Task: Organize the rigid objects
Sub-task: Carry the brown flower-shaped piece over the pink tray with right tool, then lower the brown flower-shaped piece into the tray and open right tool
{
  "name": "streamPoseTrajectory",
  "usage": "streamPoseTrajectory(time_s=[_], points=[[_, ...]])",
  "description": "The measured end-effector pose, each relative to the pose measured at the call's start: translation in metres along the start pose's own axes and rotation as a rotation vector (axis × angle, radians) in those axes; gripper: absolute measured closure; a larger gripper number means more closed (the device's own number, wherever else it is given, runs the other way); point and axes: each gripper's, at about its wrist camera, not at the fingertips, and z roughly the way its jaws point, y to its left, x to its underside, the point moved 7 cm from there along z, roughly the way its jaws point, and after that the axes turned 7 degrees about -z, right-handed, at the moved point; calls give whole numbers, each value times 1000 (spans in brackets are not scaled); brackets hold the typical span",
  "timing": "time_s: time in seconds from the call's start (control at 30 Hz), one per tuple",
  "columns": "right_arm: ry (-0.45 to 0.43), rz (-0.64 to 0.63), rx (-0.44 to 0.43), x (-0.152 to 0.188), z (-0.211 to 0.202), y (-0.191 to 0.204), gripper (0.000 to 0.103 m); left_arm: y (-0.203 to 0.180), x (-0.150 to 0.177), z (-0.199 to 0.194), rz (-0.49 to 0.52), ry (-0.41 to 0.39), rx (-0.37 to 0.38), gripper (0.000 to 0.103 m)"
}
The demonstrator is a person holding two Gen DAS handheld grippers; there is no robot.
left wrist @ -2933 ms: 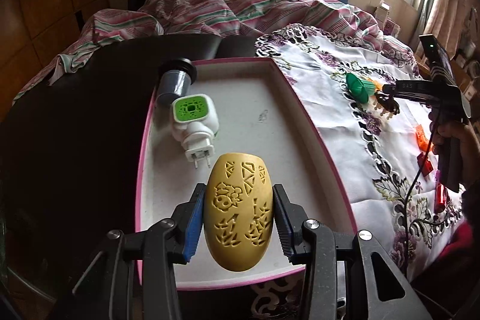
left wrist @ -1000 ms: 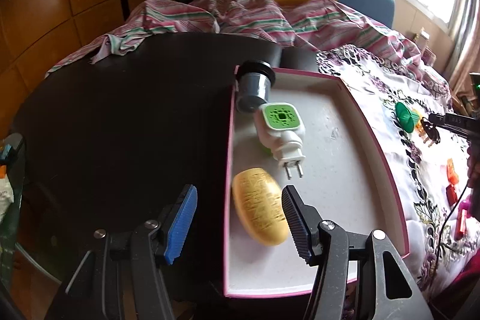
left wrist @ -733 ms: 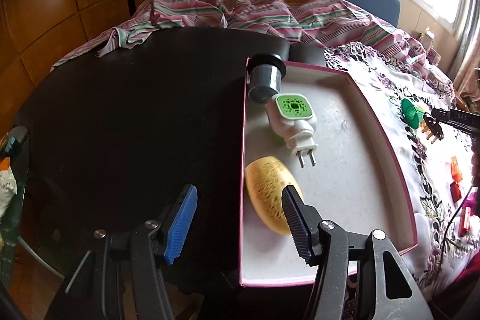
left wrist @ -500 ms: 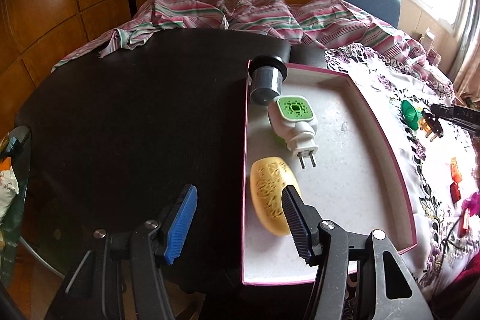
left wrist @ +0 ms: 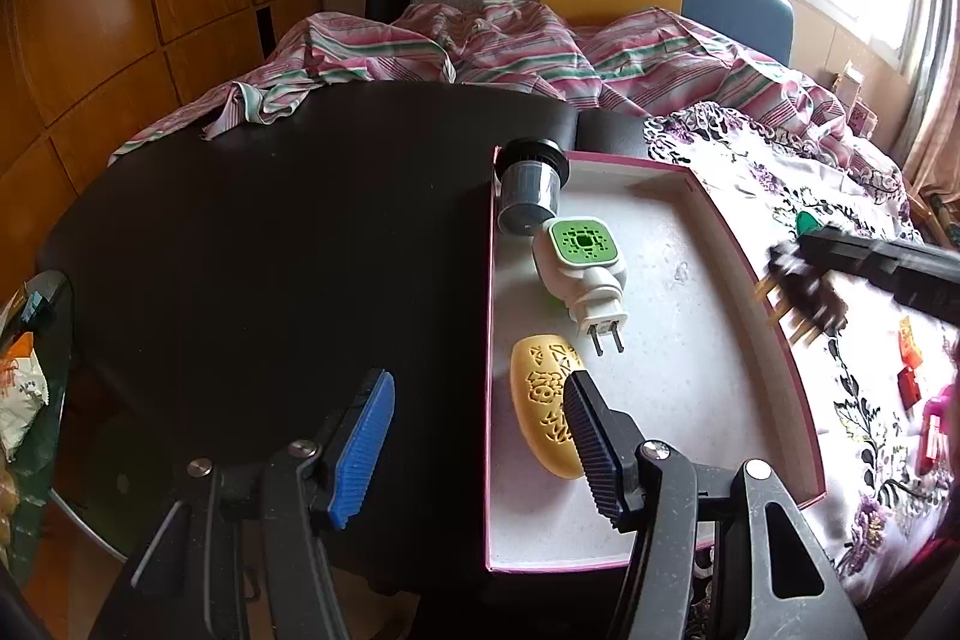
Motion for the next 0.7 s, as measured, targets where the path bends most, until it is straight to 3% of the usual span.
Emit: streamPoseTrajectory(time_s=[0.33, 0.4, 0.57, 0.7], points=[[146, -81, -12, 15, 56, 60, 80, 8, -4, -8, -11, -40, -18, 43], [132, -80, -5, 14, 60, 67, 80, 12, -5, -10, -16, -52, -23, 43], [113, 2, -125, 9, 68, 83, 80, 22, -8, -13, -31, -67, -44, 43], [98, 9, -144, 9, 68, 92, 77, 28, -8, -16, -31, -81, -66, 43]])
